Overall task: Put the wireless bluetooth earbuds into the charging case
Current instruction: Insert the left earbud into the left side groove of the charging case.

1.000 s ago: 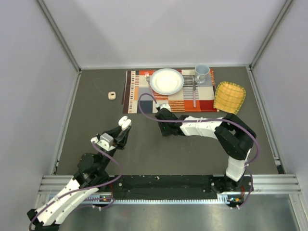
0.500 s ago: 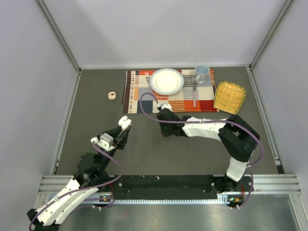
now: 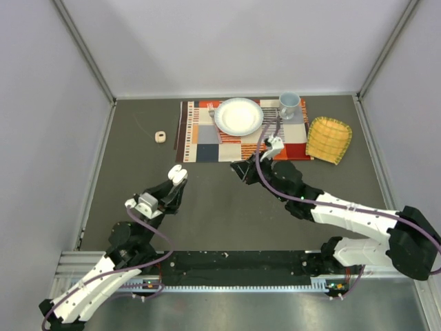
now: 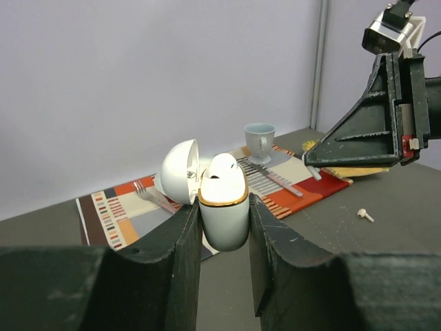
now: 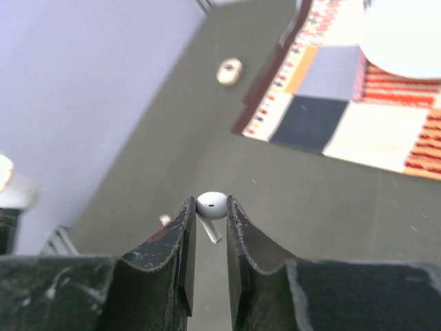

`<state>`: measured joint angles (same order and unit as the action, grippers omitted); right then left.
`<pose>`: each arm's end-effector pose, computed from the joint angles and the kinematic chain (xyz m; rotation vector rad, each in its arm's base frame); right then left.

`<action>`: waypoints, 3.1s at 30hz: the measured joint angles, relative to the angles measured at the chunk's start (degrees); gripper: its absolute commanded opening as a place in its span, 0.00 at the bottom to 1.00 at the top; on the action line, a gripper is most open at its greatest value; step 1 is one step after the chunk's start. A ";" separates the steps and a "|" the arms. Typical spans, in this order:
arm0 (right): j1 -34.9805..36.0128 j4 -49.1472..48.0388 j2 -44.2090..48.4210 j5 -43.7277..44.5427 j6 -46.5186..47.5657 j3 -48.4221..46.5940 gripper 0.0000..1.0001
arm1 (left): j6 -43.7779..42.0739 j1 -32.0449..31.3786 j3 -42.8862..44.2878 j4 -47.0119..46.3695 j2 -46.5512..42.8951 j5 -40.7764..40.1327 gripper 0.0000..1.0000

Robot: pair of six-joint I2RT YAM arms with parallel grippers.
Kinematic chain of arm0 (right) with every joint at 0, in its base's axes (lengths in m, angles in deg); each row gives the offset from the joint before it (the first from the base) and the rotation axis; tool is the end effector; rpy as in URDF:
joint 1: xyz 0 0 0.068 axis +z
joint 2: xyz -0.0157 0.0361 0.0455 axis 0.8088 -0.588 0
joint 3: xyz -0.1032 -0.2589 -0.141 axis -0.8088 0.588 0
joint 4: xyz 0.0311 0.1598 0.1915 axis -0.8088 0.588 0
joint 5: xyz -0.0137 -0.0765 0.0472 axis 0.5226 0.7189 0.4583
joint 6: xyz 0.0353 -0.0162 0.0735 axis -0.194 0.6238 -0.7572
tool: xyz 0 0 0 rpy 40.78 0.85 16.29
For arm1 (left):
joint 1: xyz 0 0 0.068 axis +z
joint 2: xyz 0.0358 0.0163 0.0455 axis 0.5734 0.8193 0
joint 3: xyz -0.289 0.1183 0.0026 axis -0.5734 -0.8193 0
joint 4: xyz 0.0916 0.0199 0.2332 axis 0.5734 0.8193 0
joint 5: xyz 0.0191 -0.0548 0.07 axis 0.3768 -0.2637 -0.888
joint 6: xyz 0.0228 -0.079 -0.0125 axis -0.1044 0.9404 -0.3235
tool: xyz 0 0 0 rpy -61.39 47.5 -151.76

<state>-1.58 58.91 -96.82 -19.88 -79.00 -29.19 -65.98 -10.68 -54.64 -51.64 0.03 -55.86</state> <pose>0.1877 0.2196 0.3116 -0.1476 1.8135 0.9101 0.0618 -0.0443 0.2591 0.3636 1.1091 -0.4926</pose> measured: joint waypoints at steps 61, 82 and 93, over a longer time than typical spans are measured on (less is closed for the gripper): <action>19.23 -44.50 -14.58 -0.92 11.56 -2.16 0.00 | 0.83 0.02 -3.65 -24.33 14.62 14.53 0.00; 19.98 -44.68 -15.58 0.63 11.41 -2.84 0.00 | 1.07 0.09 -4.11 -24.68 13.86 13.94 0.00; 21.00 -44.19 -15.32 2.25 14.43 -2.84 0.00 | 1.31 0.09 -4.57 -24.63 12.44 13.75 0.00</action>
<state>19.43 14.71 -112.14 -17.63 -64.58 -32.03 -64.67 -10.60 -59.21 -76.27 12.47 -42.11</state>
